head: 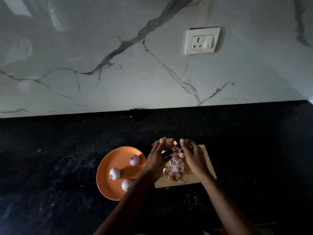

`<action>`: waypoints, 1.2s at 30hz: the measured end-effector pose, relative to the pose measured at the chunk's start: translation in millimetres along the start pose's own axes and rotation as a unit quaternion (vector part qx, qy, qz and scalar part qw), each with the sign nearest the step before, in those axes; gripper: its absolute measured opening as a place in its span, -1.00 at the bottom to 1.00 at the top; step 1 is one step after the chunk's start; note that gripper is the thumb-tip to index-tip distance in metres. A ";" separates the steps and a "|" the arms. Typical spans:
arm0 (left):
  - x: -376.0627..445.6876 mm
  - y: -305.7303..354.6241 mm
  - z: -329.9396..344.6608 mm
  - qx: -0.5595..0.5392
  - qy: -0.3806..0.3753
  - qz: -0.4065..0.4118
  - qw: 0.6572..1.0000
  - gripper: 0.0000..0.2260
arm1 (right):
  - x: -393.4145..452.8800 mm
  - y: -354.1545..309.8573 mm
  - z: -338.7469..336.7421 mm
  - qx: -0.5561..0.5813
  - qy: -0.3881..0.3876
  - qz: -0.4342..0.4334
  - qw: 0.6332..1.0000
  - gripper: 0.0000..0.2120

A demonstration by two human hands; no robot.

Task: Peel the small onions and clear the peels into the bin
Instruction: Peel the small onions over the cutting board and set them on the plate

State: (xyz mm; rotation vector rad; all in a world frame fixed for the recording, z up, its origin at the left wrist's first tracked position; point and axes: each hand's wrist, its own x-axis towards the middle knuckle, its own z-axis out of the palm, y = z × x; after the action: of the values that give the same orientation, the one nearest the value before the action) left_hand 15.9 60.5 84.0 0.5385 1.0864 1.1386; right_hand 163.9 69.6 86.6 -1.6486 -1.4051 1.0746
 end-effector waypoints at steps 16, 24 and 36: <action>-0.9 2.9 -1.6 0.023 -0.038 0.029 0.999 -0.75 | 5.6 -12.6 12.8 0.110 0.048 -0.037 0.992 -0.82; 6.5 11.0 -2.4 -0.025 -0.003 -0.041 0.999 -0.58 | 16.4 -10.9 8.9 0.109 0.060 -0.007 0.992 -0.66; 13.1 20.1 -10.9 0.023 -0.061 0.032 0.997 -0.69 | 19.1 -10.1 4.2 0.029 -0.038 -0.040 0.998 -0.63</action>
State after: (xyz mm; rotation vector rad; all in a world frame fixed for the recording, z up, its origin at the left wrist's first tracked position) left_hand -2.5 78.1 90.4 0.6746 0.9980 1.1238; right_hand 157.3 90.1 91.3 -1.5120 -1.4605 1.1318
